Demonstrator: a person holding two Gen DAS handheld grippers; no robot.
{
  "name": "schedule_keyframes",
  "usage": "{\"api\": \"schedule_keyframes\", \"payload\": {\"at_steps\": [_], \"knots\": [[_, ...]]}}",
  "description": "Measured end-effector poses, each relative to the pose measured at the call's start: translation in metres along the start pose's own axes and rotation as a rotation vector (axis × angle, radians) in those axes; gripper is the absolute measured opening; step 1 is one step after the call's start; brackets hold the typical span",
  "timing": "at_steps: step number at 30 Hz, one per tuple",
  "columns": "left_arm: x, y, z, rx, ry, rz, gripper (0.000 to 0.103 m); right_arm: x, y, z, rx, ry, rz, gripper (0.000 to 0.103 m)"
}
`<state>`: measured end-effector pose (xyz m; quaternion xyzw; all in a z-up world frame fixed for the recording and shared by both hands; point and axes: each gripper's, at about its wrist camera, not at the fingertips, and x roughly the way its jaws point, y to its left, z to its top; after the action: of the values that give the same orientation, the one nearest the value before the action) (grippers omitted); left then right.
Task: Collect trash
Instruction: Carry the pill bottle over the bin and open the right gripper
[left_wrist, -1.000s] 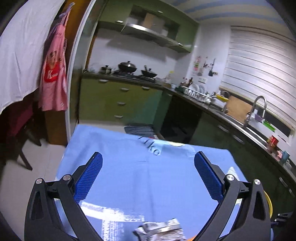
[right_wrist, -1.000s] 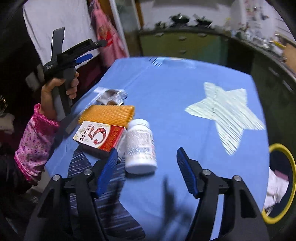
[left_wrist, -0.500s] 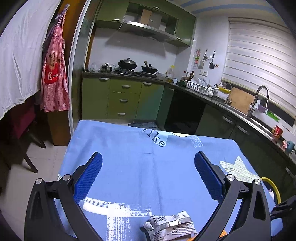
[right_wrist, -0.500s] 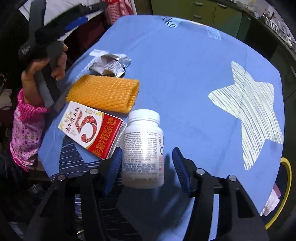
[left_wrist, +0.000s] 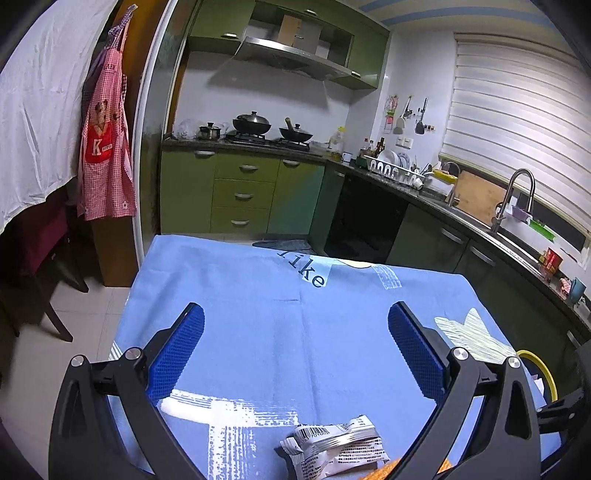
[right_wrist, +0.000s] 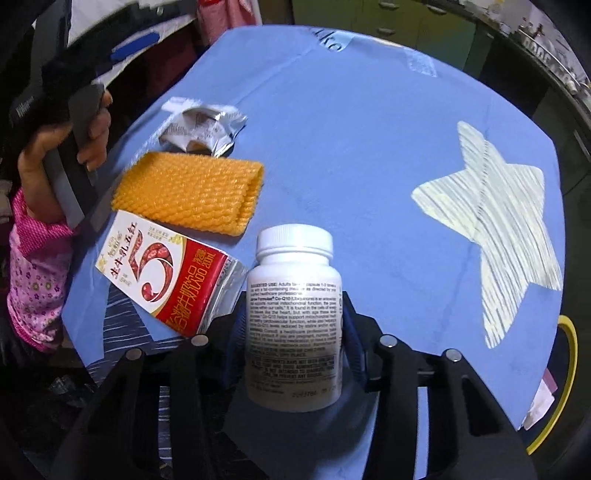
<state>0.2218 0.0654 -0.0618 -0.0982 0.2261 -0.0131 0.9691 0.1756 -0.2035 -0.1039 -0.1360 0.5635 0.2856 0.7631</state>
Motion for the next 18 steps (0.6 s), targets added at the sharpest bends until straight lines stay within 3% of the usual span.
{"api": "schedule_keyframes", "payload": {"at_steps": [6,9,13,18], "knots": [[-0.001,0.003,-0.002,-0.015,0.002,0.003,0.098,-0.034,-0.022,-0.013,0.059,-0.066,0.008,0.045],[0.0,0.003,-0.002,-0.025,0.009,-0.003,0.098,-0.06,-0.056,-0.023,0.145,-0.12,-0.045,0.045],[-0.001,-0.001,-0.003,-0.012,0.006,-0.004,0.098,-0.091,-0.134,-0.051,0.339,-0.168,-0.19,0.045],[-0.001,-0.006,-0.004,0.007,0.006,-0.009,0.098,-0.096,-0.234,-0.097,0.581,-0.134,-0.326,0.045]]}}
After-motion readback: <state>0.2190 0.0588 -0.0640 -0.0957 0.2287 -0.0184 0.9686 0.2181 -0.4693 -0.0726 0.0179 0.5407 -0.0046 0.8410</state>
